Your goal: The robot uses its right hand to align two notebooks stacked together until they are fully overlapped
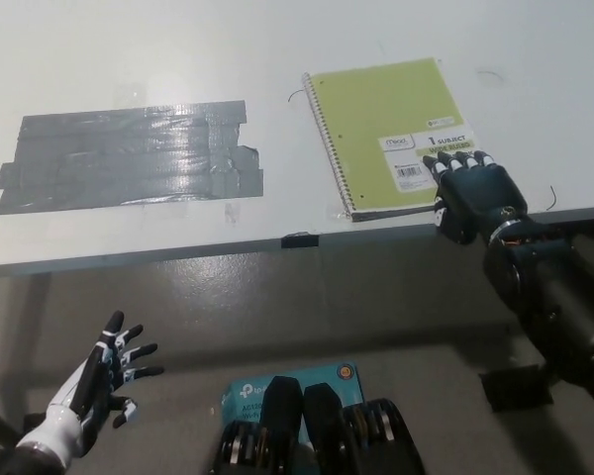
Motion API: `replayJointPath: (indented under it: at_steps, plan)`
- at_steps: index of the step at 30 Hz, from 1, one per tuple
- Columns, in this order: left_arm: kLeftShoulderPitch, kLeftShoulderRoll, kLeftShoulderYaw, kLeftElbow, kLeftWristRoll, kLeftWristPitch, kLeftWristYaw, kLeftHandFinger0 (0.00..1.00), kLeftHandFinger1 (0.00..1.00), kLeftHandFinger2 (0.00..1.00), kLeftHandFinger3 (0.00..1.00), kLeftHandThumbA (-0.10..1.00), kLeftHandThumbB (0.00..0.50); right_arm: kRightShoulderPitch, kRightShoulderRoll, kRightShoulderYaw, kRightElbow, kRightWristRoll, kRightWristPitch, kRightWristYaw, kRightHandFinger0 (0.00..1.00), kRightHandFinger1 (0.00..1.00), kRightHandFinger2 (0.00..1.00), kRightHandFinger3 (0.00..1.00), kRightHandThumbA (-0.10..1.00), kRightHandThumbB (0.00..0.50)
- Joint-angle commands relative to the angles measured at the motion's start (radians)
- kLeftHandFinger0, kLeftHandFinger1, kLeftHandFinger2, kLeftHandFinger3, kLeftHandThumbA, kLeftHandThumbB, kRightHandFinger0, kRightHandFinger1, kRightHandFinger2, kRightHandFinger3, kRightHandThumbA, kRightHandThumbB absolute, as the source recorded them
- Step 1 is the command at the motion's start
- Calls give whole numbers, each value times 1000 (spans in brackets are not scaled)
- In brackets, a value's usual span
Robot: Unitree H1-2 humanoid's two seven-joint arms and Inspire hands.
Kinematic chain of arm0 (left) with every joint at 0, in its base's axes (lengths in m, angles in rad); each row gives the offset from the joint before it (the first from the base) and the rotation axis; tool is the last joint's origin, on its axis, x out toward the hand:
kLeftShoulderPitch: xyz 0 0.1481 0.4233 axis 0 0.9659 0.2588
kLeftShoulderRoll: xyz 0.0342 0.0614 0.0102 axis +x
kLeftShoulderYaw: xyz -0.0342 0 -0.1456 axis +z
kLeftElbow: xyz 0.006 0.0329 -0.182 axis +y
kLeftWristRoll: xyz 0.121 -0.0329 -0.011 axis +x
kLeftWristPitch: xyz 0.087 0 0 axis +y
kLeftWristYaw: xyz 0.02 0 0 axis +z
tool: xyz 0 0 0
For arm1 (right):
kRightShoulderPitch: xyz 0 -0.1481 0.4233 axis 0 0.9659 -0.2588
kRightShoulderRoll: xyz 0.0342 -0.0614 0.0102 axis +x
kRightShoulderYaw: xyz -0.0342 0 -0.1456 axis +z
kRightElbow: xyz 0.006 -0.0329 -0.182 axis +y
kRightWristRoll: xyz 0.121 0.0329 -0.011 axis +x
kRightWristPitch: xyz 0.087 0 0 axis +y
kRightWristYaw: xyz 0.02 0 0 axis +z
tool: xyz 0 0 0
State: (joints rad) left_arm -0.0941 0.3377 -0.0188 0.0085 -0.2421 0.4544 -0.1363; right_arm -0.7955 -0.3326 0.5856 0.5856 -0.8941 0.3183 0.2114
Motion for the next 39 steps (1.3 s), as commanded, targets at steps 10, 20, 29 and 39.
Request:
replayJointPath:
  at_steps: [10,20,29,39]
  plan:
    - [-2,0,15,-20,12,-7,-23,701,789,887,1000,1000,466,12,10,2,1,13,92,111,1000,1000,1000,1000,1000,432]
    - [-2,2,13,-19,16,-4,-23,655,762,879,1000,1000,445,22,-8,0,-9,12,-30,-10,1000,1000,1000,1000,1000,484]
    - [6,0,19,-28,13,-1,-20,690,767,820,1000,1000,434,-26,-70,0,-78,-26,-54,7,1000,1000,1000,1000,1000,500]
    - [20,-6,39,-26,18,-27,-13,592,640,591,955,1000,425,-101,-177,-67,-176,1,-15,148,1000,1000,1000,1000,1000,500]
